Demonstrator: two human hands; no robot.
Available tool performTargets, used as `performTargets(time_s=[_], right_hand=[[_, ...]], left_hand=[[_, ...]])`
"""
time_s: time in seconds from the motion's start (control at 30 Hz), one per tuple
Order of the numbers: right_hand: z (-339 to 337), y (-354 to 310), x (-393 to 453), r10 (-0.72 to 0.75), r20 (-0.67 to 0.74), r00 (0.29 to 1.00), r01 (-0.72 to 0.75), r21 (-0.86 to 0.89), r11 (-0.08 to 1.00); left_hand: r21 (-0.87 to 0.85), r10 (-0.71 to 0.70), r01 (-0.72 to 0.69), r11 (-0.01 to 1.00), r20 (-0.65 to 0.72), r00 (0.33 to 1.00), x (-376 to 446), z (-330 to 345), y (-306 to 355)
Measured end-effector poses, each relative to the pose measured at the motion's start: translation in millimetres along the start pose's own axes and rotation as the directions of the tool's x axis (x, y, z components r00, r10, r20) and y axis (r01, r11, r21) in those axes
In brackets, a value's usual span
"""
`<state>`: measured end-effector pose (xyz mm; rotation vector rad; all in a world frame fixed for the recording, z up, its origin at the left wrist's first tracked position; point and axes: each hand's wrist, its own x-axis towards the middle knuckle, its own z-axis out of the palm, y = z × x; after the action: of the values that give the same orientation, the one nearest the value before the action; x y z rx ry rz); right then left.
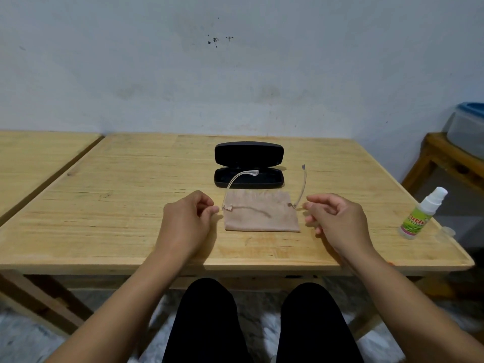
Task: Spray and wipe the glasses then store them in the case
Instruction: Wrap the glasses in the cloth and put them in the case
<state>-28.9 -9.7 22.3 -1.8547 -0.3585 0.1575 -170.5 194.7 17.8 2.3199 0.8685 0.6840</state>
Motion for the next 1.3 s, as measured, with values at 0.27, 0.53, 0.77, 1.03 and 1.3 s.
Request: performTargets(time_s=[0.27, 0.53, 0.77, 1.03, 1.3], right_hand=[[9.0, -2.2, 55.7, 0.022, 0.15, 0.988, 0.011, -0.213, 0.977], [21.6, -0.7, 79.2, -0.024, 0.307, 0.951, 0.134, -0.343, 0.93], [18.3, 3.1, 82.2, -0.111, 0.384, 0.917, 0.25, -0.336, 0.908], [7.1, 3.2, 78.3, -0.039, 0.445, 0.895, 0.014, 0.059, 0.998], [2.4, -3.5, 68.4, -0.054, 0.544, 0.837, -0.038, 0.155, 0.987]], left_hand=[[0.008, 0.076, -0.077, 0.997, 0.082, 0.994, 42.5, 0.1, -1.9], [0.005, 0.11, -0.114, 0.993, 0.214, 0.971, 66.8, 19.1, 3.6], [0.021, 0.203, -0.211, 0.977, 0.203, 0.958, 70.0, 27.0, 0.0], [-0.257, 0.185, -0.117, 0.959, 0.257, 0.948, 62.5, 21.6, -3.5], [-0.423, 0.306, -0.125, 0.897, 0.392, 0.868, 53.7, 10.7, -3.7]])
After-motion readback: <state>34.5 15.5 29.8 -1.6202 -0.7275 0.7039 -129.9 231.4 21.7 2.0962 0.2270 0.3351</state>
